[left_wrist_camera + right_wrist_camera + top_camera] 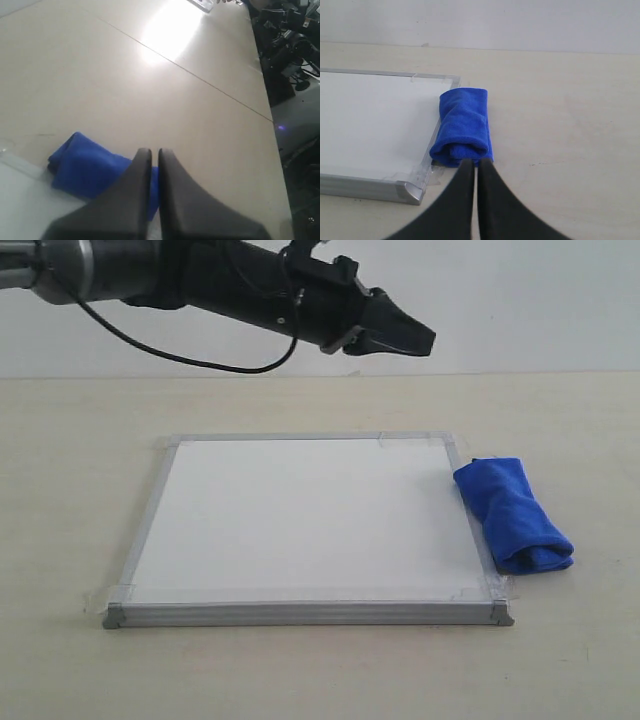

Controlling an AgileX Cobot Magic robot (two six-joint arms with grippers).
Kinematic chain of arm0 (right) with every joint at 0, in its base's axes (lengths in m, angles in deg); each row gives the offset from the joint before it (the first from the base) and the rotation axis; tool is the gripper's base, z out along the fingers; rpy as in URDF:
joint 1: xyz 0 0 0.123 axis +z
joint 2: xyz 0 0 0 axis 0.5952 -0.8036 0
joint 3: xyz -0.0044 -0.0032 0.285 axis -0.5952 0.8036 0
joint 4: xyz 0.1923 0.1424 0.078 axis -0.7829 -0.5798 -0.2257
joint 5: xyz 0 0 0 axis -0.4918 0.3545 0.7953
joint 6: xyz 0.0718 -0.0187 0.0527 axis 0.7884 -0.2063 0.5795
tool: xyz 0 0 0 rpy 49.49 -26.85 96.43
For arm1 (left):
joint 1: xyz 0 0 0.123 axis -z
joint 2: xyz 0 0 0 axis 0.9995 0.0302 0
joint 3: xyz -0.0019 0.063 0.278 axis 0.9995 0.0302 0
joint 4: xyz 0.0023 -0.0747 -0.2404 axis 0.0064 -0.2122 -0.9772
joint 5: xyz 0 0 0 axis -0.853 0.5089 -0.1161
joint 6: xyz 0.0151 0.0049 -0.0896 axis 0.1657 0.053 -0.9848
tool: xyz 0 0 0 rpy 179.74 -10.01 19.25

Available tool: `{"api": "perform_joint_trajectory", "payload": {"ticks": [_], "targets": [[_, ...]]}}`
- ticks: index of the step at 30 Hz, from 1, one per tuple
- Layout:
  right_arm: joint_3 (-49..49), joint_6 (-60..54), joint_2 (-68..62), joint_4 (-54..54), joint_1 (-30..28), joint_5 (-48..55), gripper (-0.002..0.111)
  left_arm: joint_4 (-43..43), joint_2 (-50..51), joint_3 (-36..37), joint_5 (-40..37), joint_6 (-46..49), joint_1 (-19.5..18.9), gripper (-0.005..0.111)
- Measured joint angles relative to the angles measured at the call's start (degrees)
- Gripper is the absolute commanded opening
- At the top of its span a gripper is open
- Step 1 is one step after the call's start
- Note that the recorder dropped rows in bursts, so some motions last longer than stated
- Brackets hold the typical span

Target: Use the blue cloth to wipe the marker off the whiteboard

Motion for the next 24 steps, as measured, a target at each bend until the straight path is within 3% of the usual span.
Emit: {"api": "perform_joint_trajectory", "payload": {"ticks": [6,13,19,24], "targets": [[0.0,0.0,0.0,0.0,0.0,0.0,0.0,1.1,-11.5,14.0,13.3,3.0,-0.3,0.005],[0.0,0.0,0.0,0.0,0.0,0.0,0.0,1.0,-29.6,31.5,40.1,6.1,0.1,0.005],[0.0,0.0,0.0,0.0,0.0,0.0,0.0,1.0,-46.0,47.2,58.7,8.4,0.1,0.005],[0.0,0.0,0.0,0.0,0.0,0.0,0.0,0.9,-60.9,59.8,67.7,8.4,0.1,0.005]]}}
